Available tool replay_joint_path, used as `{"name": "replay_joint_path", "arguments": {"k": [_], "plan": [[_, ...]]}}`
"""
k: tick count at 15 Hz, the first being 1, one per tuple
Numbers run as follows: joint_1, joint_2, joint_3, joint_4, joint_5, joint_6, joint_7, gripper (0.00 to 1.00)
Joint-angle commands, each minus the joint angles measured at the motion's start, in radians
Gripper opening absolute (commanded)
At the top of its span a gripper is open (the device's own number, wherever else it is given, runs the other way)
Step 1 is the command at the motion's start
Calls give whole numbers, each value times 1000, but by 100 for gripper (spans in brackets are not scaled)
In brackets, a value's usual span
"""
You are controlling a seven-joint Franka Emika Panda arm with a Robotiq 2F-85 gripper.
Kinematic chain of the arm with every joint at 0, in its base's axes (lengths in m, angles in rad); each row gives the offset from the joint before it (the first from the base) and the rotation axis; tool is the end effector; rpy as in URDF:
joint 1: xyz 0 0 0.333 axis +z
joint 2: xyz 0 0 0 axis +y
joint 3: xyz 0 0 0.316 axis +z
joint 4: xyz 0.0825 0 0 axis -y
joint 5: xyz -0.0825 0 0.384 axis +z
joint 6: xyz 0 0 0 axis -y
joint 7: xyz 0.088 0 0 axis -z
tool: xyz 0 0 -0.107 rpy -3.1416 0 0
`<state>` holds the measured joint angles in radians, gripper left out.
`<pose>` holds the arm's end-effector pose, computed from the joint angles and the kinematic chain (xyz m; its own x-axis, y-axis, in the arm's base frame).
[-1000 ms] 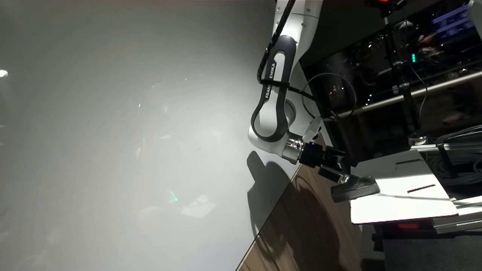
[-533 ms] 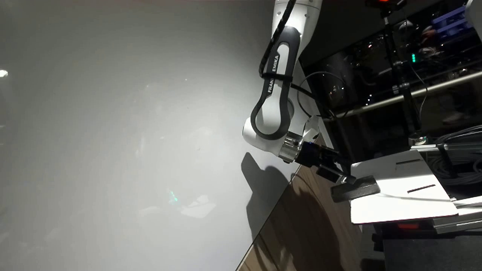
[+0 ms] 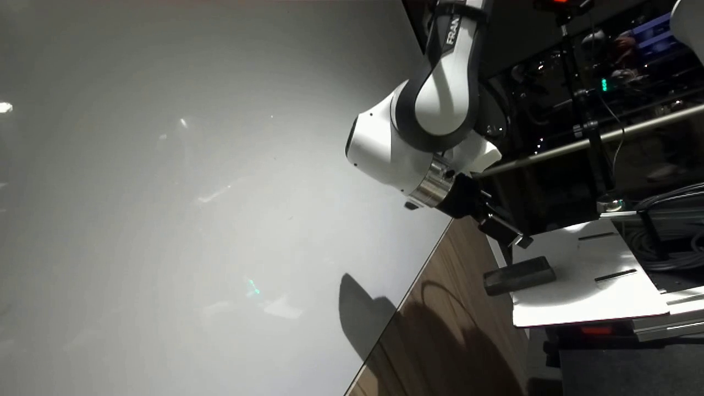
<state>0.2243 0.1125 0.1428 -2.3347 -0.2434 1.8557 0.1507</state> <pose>0.4188 0.1418 0.2592 0.8121 0.2362 -0.5336 0.4038 -0.8876 0.2215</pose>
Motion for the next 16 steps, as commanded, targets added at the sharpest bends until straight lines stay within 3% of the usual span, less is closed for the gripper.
{"name": "replay_joint_path", "arguments": {"k": [1, 8, 16], "plan": [[-7, -222, 21, -81, -63, 22, 40, 100], [-115, -450, -44, -7, 27, 17, 26, 100], [-154, -505, -37, 51, 39, 8, 32, 100]]}}
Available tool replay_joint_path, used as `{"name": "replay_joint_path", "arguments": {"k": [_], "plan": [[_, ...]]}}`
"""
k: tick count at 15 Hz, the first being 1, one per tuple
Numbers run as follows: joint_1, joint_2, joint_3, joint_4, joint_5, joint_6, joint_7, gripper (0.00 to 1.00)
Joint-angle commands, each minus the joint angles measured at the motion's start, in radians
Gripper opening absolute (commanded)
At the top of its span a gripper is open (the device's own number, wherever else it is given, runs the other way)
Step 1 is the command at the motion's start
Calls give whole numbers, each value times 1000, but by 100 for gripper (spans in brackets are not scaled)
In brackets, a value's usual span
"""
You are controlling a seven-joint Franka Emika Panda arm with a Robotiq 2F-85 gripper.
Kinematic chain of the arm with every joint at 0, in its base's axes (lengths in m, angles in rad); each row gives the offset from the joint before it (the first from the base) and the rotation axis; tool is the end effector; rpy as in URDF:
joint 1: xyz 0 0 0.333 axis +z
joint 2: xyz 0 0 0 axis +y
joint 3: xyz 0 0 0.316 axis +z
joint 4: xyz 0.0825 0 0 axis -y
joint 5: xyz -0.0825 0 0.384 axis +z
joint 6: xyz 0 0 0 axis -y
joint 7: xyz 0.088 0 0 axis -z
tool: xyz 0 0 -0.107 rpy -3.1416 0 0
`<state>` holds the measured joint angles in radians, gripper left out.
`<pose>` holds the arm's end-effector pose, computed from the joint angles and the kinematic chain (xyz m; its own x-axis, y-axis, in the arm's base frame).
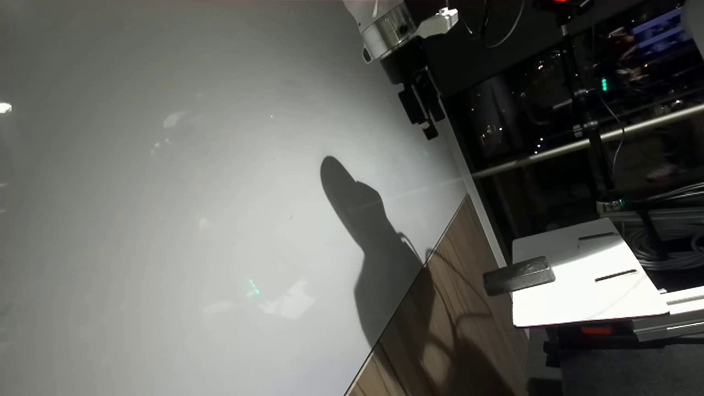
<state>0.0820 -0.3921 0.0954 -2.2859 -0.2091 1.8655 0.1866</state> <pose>0.4270 0.0635 0.5048 0.9988 0.0478 0.0057 0.0451 -0.9709 0.2353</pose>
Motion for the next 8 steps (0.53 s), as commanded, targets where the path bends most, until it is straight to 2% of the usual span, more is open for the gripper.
{"name": "replay_joint_path", "arguments": {"k": [1, 8], "plan": [[-11, 3, 11, 0, 4, -2, -3, 100], [-11, 13, 12, -1, 4, -2, -3, 100]]}}
